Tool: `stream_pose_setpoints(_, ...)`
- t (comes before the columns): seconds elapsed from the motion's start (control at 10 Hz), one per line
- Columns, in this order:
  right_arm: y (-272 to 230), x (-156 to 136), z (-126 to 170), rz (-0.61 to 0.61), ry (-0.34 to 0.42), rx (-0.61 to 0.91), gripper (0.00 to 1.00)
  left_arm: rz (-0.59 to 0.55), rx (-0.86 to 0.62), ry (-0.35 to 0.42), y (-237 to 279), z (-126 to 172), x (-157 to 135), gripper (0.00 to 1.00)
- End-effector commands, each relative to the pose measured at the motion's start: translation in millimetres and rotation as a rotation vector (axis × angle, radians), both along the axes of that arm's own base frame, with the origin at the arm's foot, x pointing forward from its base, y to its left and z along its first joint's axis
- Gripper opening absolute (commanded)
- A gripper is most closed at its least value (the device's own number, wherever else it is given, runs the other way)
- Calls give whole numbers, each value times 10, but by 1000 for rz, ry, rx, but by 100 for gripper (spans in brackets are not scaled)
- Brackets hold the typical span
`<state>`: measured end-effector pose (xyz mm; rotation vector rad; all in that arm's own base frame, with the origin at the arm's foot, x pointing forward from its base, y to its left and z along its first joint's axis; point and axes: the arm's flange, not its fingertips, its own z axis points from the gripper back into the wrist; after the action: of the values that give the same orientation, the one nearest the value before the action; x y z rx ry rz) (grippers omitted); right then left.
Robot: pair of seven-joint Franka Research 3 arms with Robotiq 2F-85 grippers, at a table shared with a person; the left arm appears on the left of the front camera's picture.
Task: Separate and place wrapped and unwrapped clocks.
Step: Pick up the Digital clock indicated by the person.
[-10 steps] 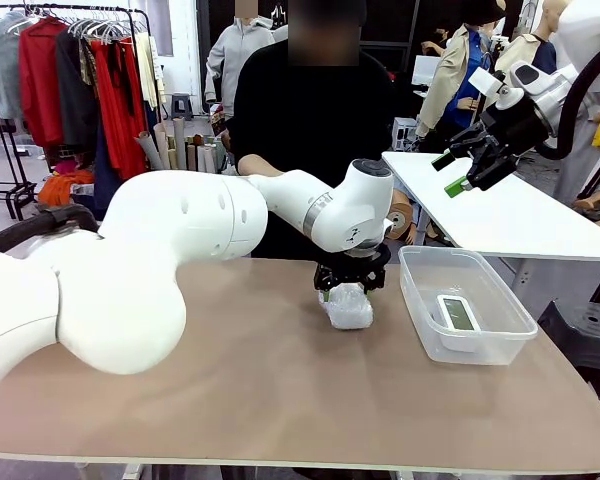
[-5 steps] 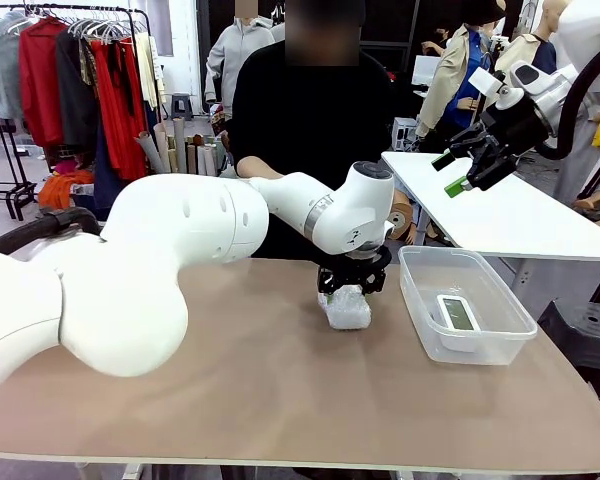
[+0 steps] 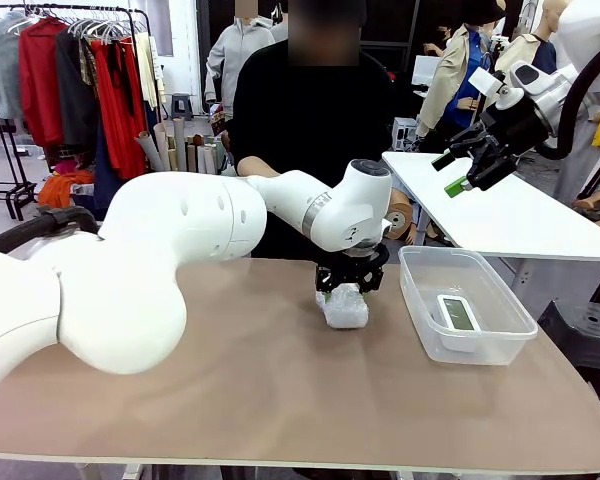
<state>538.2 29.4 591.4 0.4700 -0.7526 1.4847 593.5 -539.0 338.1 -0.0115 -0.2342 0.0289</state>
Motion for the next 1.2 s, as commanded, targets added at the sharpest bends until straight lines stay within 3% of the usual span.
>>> stream_pose_setpoints(0.0,-1,-2,13,1,-2,0,100,-25,39,12,169,277,-36,0)
stream_pose_setpoints(0.2,-1,-2,13,1,-2,0,100,-40,78,15,286,545,-98,0)
stream_pose_setpoints(0.5,-1,-2,13,1,-2,0,100,-142,0,16,363,1101,-213,0)
stream_pose_setpoints(1.1,-1,-2,13,1,-2,0,100,-201,34,-68,522,2312,-277,0)
